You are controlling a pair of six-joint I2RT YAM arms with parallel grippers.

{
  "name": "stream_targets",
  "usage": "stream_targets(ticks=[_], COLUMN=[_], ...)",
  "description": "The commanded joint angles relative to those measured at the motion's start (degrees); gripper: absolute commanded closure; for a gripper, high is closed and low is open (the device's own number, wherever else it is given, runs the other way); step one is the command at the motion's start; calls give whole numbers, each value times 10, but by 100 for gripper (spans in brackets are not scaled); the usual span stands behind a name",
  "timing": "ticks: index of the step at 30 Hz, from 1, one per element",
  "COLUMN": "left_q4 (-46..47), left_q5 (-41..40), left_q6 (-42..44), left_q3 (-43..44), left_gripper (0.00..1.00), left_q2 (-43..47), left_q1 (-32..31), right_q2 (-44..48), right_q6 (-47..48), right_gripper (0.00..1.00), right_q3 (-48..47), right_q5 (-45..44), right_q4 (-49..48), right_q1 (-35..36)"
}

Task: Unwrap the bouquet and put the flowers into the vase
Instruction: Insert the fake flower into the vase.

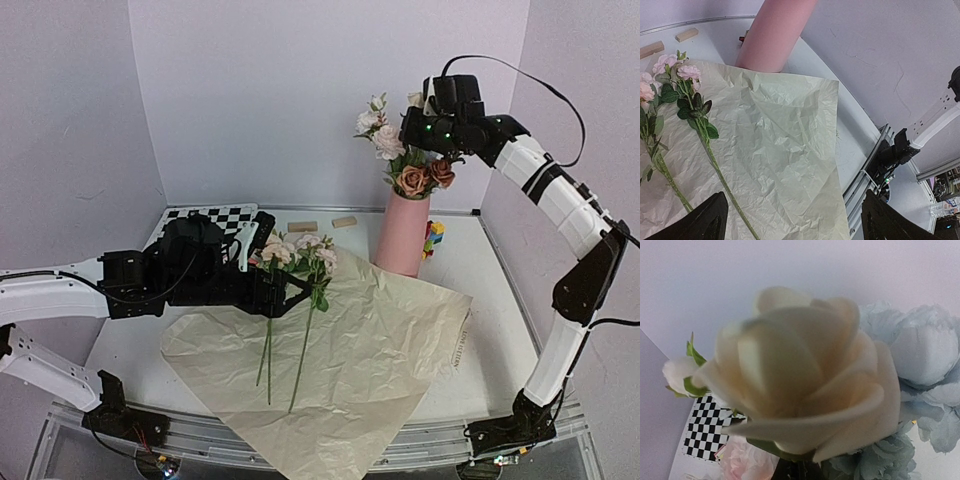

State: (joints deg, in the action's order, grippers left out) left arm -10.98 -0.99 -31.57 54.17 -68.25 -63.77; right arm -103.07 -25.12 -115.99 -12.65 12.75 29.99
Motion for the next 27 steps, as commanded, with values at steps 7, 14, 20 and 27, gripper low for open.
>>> stream_targets(ticks=[7, 14, 20, 27], left_q4=[15, 16, 15, 16], left_q5=[8, 8, 8, 2], left_q6=[3, 1, -2, -2], left_q3=[8, 6, 1, -5], left_gripper=[6, 6, 6, 6], left_q2=[4, 8, 13, 20], left_q1=[-2, -2, -2, -2], right_q2=[26, 49, 82, 161], right_q6=[39, 46, 43, 15], right_gripper=[91, 65, 51, 30], right_q3=[28, -24, -42, 36], right_q5=[-52, 4, 38, 135], right_q4=[6, 5, 5, -6], right_q1=[3, 3, 3, 3])
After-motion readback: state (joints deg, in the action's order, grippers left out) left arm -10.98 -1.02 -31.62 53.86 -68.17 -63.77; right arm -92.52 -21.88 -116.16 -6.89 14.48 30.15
